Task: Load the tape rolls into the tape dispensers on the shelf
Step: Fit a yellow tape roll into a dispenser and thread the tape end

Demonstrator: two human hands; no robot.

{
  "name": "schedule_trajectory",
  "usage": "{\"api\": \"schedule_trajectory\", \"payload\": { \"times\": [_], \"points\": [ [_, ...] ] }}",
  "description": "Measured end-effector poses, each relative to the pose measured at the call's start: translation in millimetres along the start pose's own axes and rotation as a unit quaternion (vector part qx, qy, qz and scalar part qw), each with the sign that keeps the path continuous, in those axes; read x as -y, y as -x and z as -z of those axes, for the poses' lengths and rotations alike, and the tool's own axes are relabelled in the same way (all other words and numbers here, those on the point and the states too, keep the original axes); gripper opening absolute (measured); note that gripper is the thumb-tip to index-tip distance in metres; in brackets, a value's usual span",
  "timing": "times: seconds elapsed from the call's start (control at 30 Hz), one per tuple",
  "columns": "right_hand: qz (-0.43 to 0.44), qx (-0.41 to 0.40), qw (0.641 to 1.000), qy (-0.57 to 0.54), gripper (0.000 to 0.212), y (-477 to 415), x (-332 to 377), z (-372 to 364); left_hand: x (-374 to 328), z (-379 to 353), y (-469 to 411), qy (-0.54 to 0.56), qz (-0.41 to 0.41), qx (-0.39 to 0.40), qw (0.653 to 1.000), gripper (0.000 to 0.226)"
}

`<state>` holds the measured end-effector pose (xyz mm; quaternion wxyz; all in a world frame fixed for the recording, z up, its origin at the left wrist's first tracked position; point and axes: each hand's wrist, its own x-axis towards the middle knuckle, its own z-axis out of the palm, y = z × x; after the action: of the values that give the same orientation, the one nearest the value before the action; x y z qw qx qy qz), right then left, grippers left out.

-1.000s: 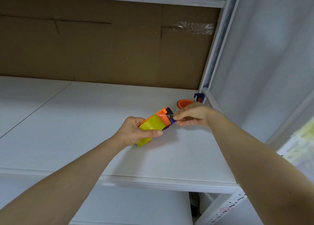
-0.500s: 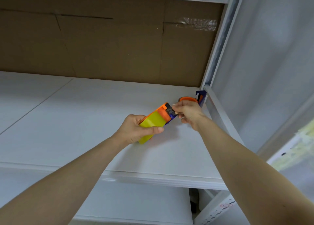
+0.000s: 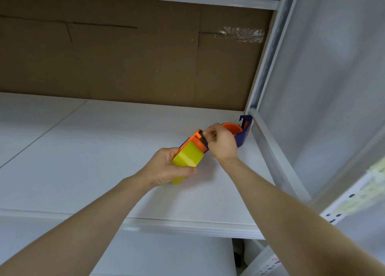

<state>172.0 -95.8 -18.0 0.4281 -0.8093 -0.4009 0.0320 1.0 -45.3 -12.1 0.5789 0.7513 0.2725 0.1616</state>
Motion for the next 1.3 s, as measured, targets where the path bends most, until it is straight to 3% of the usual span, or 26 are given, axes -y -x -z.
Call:
{"api": "schedule_trajectory", "payload": {
  "times": [0.43,0.57,0.77,0.83,0.9,1.07,1.3],
  "points": [
    [-0.057,-0.054,0.996,-0.041,0.023,-5.2,6.7,-6.9,6.0,2.6,-1.7,0.068,-0.002,-0.046,0.997,0.015],
    [-0.072,-0.052,0.995,-0.035,0.024,-8.4,7.8,-7.7,7.0,0.3,-3.1,0.071,0.004,-0.068,0.995,0.022],
    [-0.039,-0.064,0.997,-0.018,0.023,-10.1,13.1,-12.9,1.8,16.8,3.3,0.089,0.034,-0.001,0.995,0.030],
    [-0.027,-0.071,0.997,0.000,0.024,-11.7,14.3,-14.4,3.2,16.9,5.2,0.103,0.031,-0.002,0.994,0.020],
    [-0.031,-0.067,0.997,-0.007,0.026,-14.2,15.4,-14.5,5.2,14.7,6.5,0.117,0.020,-0.028,0.993,0.006],
    [-0.068,-0.035,0.997,-0.014,0.030,-20.0,15.0,-8.3,6.4,11.7,4.3,0.128,0.021,-0.082,0.988,0.021],
    [-0.074,0.009,0.996,-0.044,0.028,-28.5,13.4,-9.7,6.5,21.5,3.7,0.140,0.046,-0.057,0.987,0.014]
  ]
}}
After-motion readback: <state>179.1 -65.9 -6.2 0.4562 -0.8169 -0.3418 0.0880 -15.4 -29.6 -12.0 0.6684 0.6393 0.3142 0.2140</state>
